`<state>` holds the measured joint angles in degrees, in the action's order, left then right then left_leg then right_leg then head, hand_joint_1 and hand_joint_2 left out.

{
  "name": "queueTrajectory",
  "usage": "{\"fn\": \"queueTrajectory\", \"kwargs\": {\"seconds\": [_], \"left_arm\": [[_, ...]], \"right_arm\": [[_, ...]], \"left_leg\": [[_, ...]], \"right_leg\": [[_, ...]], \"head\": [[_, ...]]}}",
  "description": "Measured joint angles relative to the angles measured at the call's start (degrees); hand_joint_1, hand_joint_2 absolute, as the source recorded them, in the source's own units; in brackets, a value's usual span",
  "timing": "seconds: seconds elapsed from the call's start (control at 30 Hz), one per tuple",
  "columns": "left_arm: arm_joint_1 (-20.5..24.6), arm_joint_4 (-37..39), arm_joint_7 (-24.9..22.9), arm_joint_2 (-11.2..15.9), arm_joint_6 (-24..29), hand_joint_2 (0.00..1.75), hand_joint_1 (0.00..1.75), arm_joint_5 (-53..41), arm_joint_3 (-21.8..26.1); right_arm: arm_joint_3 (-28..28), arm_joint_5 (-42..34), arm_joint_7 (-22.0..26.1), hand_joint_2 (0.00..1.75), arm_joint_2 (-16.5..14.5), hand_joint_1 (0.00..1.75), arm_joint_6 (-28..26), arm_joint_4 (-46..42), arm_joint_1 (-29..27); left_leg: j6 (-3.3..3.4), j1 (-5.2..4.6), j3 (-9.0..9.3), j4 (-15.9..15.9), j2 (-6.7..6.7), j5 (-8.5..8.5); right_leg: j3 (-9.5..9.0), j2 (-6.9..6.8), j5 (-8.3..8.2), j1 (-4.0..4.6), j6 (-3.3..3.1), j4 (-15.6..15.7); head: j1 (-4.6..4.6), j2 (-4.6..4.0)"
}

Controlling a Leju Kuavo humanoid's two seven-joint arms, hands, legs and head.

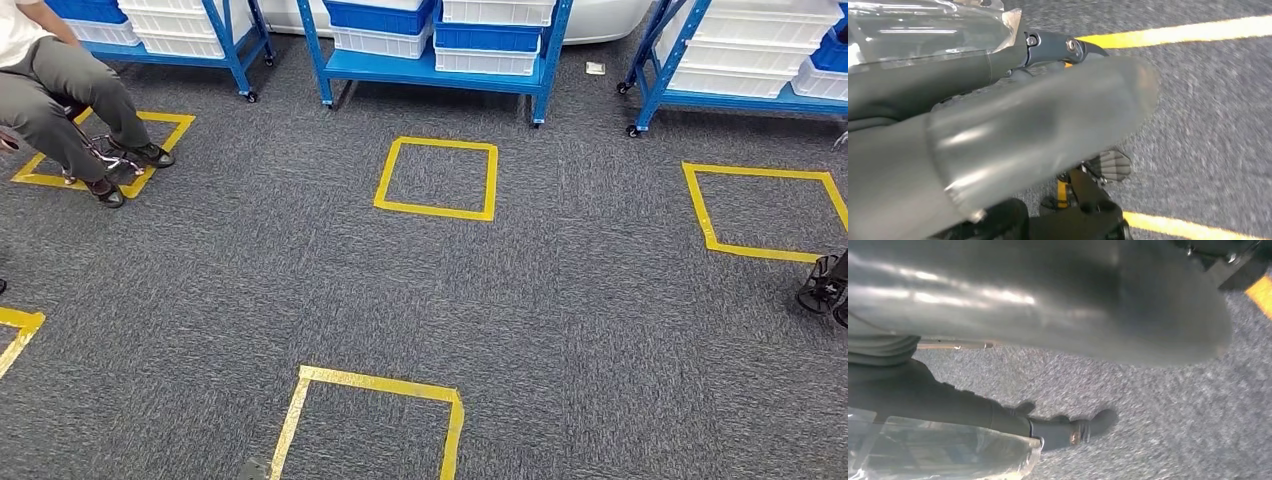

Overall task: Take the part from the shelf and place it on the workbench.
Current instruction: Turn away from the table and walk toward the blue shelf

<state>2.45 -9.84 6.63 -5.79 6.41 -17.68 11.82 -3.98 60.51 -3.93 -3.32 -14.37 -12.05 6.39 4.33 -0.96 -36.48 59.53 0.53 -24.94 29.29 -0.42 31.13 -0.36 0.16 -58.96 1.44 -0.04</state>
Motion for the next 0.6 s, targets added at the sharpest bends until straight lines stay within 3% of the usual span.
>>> {"fn": "queueTrajectory", "kwargs": {"seconds": [0.07,0.1,0.17,0.23,0.27,0.33,0.37,0.43,0.53,0.6], "left_arm": [[-0.07,0.0,0.02,-0.07,0.09,0.0,0.0,-0.08,0.05],[0.01,0.0,0.04,-0.12,0.1,0.0,0.0,-0.13,0.06],[0.21,0.0,0.06,-0.25,0.08,0.0,0.0,-0.23,0.07],[0.28,0.0,0.06,-0.37,0.06,0.0,0.0,-0.28,0.07],[0.25,0.0,0.06,-0.43,0.06,0.0,0.0,-0.3,0.07],[0.21,0.0,0.06,-0.49,0.06,0.0,0.0,-0.32,0.08],[0.23,0.01,0.06,-0.49,0.06,0.0,0.0,-0.33,0.09],[0.28,0.01,0.04,-0.46,0.06,0.0,0.0,-0.35,0.09],[0.25,0.01,0.02,-0.4,0.06,0.0,0.0,-0.4,0.09],[0.29,0.0,0.07,-0.34,0.01,0.0,0.0,-0.44,0.09]], "right_arm": [[0.0,0.14,0.06,0.0,-0.01,0.0,-0.05,-0.02,0.06],[0.0,0.2,0.1,0.0,0.05,0.0,-0.08,-0.03,0.12],[0.0,0.29,0.17,0.0,0.24,0.0,-0.12,-0.04,0.17],[0.0,0.36,0.19,0.0,0.38,0.0,-0.12,-0.02,-0.03],[0.0,0.41,0.19,0.0,0.45,0.0,-0.13,-0.01,-0.14],[0.0,0.57,0.2,0.0,0.56,0.0,-0.15,0.01,-0.23],[0.0,0.64,0.21,0.0,0.57,0.0,-0.16,0.03,-0.19],[0.0,0.72,0.21,0.0,0.57,0.0,-0.17,0.07,-0.05],[0.01,0.78,0.21,0.0,0.63,0.0,-0.19,0.09,-0.03],[0.01,0.86,0.21,0.0,0.6,0.0,-0.19,0.09,0.07]], "left_leg": [[-0.25,0.31,1.69,-2.07,-0.08,0.87],[-0.46,0.54,2.55,-3.09,-0.11,1.13],[-0.73,0.75,3.35,-3.86,-0.31,1.13],[-0.99,0.8,3.63,-3.73,-0.7,0.68],[-1.21,0.89,3.83,-3.56,-0.92,0.35],[-1.94,1.15,4.21,-2.81,-1.27,-0.57],[-2.4,1.1,4.24,-2.26,-1.4,-1.14],[-3.11,0.89,4.13,-1.42,-1.58,-1.98],[-3.62,1.04,4.04,-0.79,-1.61,-2.63],[-4.16,1.26,2.69,2.43,-1.36,-4.61]], "right_leg": [[-0.18,-0.14,0.71,0.26,0.33,-0.74],[0.67,-0.11,1.62,0.39,0.35,-2.81],[4.84,0.08,4.03,0.22,0.27,-9.8],[8.44,0.13,4.52,-0.13,0.88,-14.17],[8.81,0.14,3.27,-0.38,1.58,-13.34],[6.85,0.11,-1.11,-0.98,3.12,-6.62],[5.72,0.15,-2.88,-1.18,3.49,-3.43],[4.63,0.28,-4.14,-1.25,2.77,-0.92],[4.36,0.39,-4.01,-1.27,1.29,-0.93],[4.01,0.38,-3.89,-1.49,0.55,-0.81]], "head": [[-0.04,-0.01],[-0.09,-0.01],[-0.13,-0.01],[-0.15,-0.01],[-0.14,-0.01],[-0.17,-0.01],[-0.26,-0.01],[-0.26,-0.01],[-0.02,-0.01],[0.13,0.0]]}}
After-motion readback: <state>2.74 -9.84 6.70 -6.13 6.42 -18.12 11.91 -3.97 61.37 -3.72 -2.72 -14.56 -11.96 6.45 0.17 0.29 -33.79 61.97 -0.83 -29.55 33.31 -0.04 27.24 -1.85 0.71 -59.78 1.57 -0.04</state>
